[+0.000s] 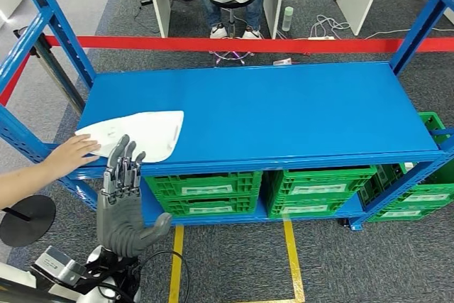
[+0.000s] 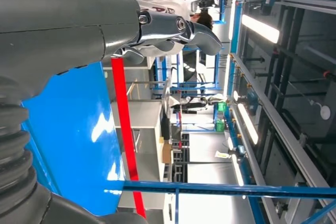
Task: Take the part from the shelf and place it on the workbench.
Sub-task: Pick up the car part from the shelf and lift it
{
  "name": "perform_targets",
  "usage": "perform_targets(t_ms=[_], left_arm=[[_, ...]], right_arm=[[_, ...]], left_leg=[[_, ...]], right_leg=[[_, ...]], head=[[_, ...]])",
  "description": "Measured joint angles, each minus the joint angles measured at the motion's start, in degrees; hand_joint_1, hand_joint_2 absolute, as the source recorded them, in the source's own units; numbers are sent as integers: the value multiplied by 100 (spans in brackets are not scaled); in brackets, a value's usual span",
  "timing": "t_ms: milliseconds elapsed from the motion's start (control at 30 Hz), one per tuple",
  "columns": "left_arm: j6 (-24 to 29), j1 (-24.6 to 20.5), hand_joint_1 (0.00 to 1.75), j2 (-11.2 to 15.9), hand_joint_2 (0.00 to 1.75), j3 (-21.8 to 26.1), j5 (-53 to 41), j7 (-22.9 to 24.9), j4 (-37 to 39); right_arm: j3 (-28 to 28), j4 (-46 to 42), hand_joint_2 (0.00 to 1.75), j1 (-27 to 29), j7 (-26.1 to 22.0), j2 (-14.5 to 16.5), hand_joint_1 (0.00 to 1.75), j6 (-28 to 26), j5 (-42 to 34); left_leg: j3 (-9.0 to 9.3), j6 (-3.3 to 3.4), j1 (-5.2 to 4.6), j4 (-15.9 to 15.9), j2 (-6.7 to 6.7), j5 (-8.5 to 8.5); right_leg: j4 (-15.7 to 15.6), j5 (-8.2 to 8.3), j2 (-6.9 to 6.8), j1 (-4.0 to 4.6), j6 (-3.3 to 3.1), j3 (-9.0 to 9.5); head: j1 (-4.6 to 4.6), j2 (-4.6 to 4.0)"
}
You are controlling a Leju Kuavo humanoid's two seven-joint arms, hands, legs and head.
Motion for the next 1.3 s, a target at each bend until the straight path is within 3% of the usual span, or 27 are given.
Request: perform_targets(t_ms=[1300], left_arm=[[257, 55, 0, -52, 175, 51, -113, 34, 0]], right_arm=[[-50, 0, 175, 2, 15, 0, 0, -33, -17]], left_leg=[[0, 0, 0, 0, 0, 0]], right_leg=[[0, 0, 0, 0, 0, 0]], head=[[0, -2]])
